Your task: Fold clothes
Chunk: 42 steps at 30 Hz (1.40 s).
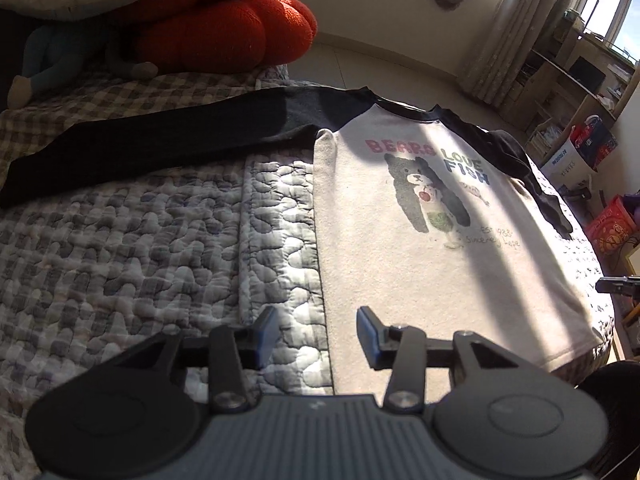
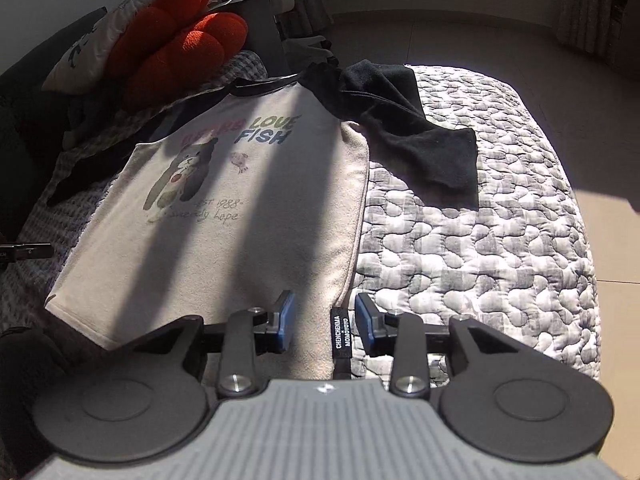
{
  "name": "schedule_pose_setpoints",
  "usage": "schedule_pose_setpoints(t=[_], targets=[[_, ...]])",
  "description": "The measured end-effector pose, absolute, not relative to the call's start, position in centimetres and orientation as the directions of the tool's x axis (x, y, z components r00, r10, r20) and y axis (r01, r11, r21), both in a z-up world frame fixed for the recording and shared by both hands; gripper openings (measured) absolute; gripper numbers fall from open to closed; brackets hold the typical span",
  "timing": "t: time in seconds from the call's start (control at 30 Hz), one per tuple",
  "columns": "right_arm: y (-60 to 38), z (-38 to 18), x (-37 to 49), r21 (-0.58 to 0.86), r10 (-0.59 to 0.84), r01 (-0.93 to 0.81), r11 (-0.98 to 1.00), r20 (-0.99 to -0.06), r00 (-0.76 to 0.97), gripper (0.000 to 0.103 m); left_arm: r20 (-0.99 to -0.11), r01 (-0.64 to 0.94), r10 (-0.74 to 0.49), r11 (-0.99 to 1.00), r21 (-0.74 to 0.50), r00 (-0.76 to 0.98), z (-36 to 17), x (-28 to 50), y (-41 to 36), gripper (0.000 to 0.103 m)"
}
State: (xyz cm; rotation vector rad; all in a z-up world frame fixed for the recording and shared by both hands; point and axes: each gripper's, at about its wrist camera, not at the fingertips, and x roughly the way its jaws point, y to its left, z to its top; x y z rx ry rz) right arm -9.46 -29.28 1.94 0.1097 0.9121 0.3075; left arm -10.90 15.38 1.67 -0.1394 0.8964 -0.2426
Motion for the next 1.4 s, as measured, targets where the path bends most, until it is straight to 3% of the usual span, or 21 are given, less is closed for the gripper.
schedule_pose_setpoints(t=[0.03, 0.17, 0.43, 0.67, 0.9, 1.4], targets=[[-28.5, 2.0, -8.8, 0.221, 0.316, -0.23, 0.948, -0.738, 0.596, 0.057, -0.748, 0.165, -0.265, 0.964, -0.208, 0.608, 1.6, -10.2, 14.4, 0.057], [-25.9, 1.9, -6.1, 0.22, 0.349, -0.278, 0.935, -0.707, 0.615, 0.058, -0.721, 0.256, -0.277, 0.956, -0.142, 0.635, 1.2, -7.8, 10.6, 0.06], [-21.3, 0.5, -1.0, 0.116, 0.32, -0.34, 0.933, -0.701, 0.638, 0.062, -0.617, 0.38, -0.367, 0.918, -0.117, 0.697, -0.1, -3.2, 7.4, 0.078], [-19.4, -2.2, 1.7, 0.05, 0.306, -0.378, 0.925, -0.688, 0.659, 0.071, -0.636, 0.427, -0.374, 0.901, -0.076, 0.675, -3.8, -1.0, 7.0, 0.081], [-19.7, -4.0, 0.2, -0.007, 0.321, -0.421, 0.907, -0.637, 0.701, 0.095, -0.608, 0.46, -0.4, 0.885, -0.063, 0.686, -4.3, -2.9, 8.2, 0.089], [-22.4, -3.9, -2.1, 0.011, 0.277, -0.36, 0.933, -0.661, 0.698, 0.102, -0.592, 0.472, -0.4, 0.881, -0.038, 0.7, -4.4, -7.1, 9.0, 0.091]])
